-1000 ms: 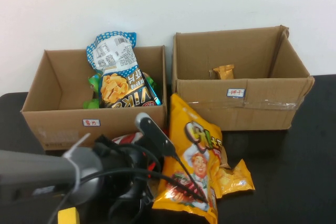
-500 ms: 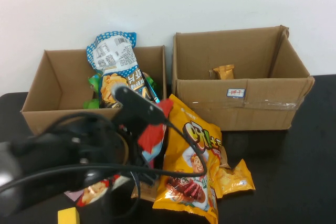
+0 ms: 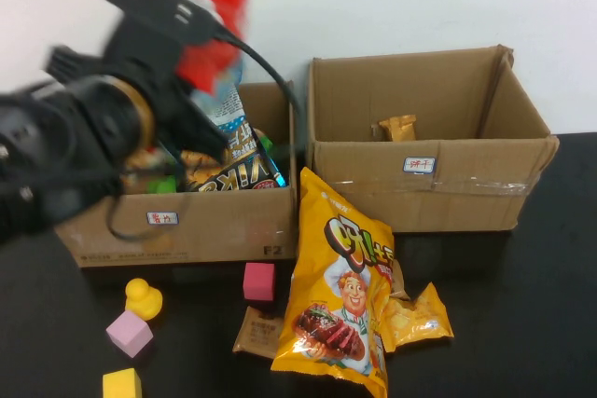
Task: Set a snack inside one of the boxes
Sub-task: Place the potato chip in the potato chip box
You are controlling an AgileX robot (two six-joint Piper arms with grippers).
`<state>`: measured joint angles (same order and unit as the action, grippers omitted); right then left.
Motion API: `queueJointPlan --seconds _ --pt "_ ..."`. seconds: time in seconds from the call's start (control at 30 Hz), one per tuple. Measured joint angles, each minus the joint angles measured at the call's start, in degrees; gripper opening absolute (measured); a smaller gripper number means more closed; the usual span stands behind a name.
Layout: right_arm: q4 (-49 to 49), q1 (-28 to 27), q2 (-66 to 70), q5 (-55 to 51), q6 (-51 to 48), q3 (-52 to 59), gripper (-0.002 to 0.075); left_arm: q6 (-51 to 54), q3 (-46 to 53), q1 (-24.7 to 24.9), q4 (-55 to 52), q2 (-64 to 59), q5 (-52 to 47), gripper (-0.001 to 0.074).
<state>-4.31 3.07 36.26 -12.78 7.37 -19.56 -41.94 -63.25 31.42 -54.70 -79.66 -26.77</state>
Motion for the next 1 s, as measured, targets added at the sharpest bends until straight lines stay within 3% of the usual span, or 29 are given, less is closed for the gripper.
queueJointPlan --seconds 0.23,0.43,0.53,0.67,0.77,0.9,1.0 --pt "1.08 0.00 0.00 1.78 0.11 0.00 -0.0001 -7.03 -0.82 -13.19 -5.88 -6.74 13.21 0.0032" --pt "1.21 0.00 0.00 2.23 -0.01 0.00 -0.0001 -9.52 -3.86 -18.93 -7.65 -13.60 17.90 0.0042" --pt "1.21 0.00 0.00 2.47 -0.01 0.00 -0.0001 -10.48 -5.50 -20.66 -8.04 -16.38 18.70 0.0139" --pt "1.21 0.00 0.00 2.59 -0.01 0.00 -0.0001 -12.92 -6.61 -21.07 -8.28 -18.16 18.47 0.0363" --pt "1.30 0.00 0.00 2.82 -0.01 0.00 -0.0001 -13.84 -6.84 -21.07 -7.87 -17.88 17.37 0.0454" --pt "1.30 0.00 0.00 2.95 -0.01 0.00 -0.0001 -13.71 -6.97 -20.73 -7.87 -15.36 14.53 0.0400" --pt "1.30 0.00 0.00 2.95 -0.01 0.00 -0.0001 -13.46 -6.97 -20.73 -7.87 -11.00 10.02 0.0264"
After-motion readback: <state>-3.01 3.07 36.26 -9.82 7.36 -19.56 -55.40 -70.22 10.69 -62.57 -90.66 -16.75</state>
